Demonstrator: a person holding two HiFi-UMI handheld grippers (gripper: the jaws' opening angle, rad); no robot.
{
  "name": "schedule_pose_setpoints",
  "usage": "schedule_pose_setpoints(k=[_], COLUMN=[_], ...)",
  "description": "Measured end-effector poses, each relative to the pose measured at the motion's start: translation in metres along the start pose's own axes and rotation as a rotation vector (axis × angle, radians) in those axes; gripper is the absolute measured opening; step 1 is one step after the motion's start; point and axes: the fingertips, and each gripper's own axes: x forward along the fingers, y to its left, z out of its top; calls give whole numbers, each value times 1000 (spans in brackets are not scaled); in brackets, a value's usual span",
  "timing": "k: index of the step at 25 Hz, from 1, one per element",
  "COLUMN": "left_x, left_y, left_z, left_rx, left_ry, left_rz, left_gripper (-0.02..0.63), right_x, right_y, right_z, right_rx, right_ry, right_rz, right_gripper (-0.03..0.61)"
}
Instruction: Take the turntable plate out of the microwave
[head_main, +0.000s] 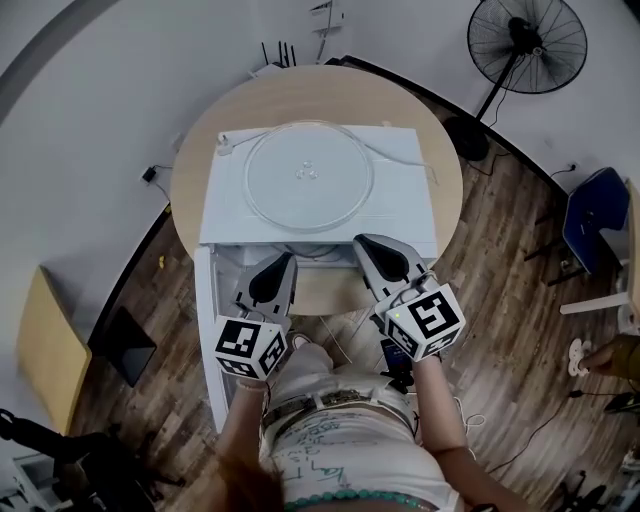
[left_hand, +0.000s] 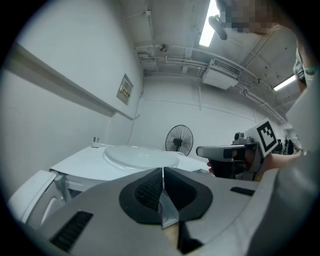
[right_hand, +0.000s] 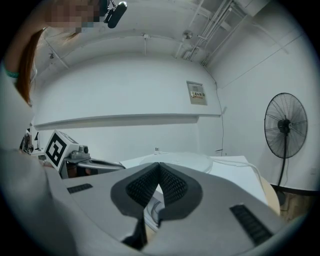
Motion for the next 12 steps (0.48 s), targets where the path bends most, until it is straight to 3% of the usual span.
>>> schedule_pose_setpoints(k=[3,7,12], left_x=[-5,-10,-14], left_y=[11,25,36], left_z=[-15,-26,-35], left_rx=[-22,46,43], left_ry=[33,69,62], left_rz=[-5,16,-48], left_gripper=[20,20,20], right_x=[9,19,27], right_y=[2,3,9], right_z=[3,2,-7], right_rx=[13,23,22], right_ry=[-8,-2,20], right_rz=[7,23,23], right_gripper=[-9,-9,-9])
